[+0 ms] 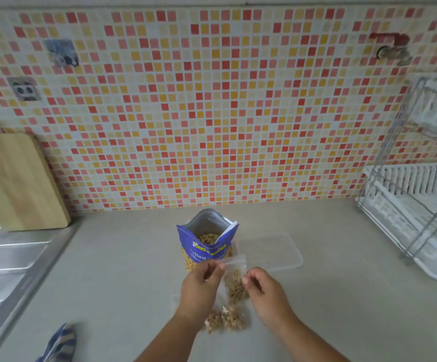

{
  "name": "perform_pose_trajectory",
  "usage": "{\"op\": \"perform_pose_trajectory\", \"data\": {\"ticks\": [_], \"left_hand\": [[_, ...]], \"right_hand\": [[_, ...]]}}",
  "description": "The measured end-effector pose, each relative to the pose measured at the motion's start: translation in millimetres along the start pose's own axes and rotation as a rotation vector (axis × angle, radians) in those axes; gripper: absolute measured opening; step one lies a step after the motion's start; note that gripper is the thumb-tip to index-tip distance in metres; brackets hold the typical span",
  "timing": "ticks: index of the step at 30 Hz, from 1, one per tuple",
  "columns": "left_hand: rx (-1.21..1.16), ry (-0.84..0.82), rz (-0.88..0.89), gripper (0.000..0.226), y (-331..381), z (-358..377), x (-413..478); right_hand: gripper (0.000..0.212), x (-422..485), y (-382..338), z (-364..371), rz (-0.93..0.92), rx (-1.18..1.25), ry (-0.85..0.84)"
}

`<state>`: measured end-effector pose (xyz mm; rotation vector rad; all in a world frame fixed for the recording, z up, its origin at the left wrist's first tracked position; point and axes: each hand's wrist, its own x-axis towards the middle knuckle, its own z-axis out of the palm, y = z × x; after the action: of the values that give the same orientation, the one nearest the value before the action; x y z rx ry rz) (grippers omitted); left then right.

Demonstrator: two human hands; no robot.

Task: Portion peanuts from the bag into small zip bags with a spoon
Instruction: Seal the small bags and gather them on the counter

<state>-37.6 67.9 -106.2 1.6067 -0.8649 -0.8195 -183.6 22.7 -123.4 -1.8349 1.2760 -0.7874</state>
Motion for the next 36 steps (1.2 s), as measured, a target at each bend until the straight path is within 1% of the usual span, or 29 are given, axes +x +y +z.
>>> {"op": "perform_pose_trajectory", "data": {"ticks": [3,6,8,10,11,14,18,20,23,24,27,28,31,32,34,36], "left_hand": [[-0.079,0.015,-0.013,0.01,8,-1,2],[-0.059,0.024,0.049,0.013,16,-3,0],[-0.013,0.006,0.116,0.018,23,-3,-4],[0.038,-0.013,0.166,0.025,26,-2,-6],[0.065,-0.018,0.188,0.025,27,-2,-7],[0.084,-0.008,0.217,0.021,26,-3,-7],[0.1,0.008,0.242,0.03,25,-4,-8],[0.13,0.006,0.268,0.029,25,-3,-9],[0.151,0.016,0.296,0.013,27,-1,-12],[0.144,0.024,0.288,0.012,27,-1,-12],[0.111,0.063,0.244,0.018,25,-3,-8],[0.095,0.078,0.226,0.017,25,-5,-6],[0.053,0.086,0.187,0.014,25,-10,-6],[0.046,0.08,0.176,0.015,23,-11,-6],[0.014,0.069,0.113,0.014,16,-13,-5],[-0.055,0.055,-0.004,0.012,7,-13,-4]], "right_hand": [[0.029,2,-5,-1,-0.019,0.053,-0.007],[0.023,4,-14,-4,-0.078,0.096,0.079],[0.022,11,-21,-7,-0.215,-0.008,0.151],[0.022,19,-27,-12,-0.381,-0.183,0.167],[0.018,22,-31,-14,-0.429,-0.263,0.163],[0.015,28,-38,-18,-0.525,-0.442,0.167],[0.015,30,-35,-17,-0.606,-0.609,0.202],[0.016,29,-32,-15,-0.645,-0.671,0.252],[0.016,29,-29,-11,-0.689,-0.687,0.307],[0.016,29,-29,-11,-0.696,-0.695,0.317],[0.013,35,-23,-13,-0.747,-0.689,0.321],[0.01,38,-21,-15,-0.766,-0.677,0.316],[0.015,38,-18,-19,-0.858,-0.634,0.296],[0.013,37,-18,-20,-0.877,-0.624,0.285],[0.015,34,-17,-17,-0.803,-0.578,0.244],[0.02,30,-16,-12,-0.598,-0.479,0.089]]}}
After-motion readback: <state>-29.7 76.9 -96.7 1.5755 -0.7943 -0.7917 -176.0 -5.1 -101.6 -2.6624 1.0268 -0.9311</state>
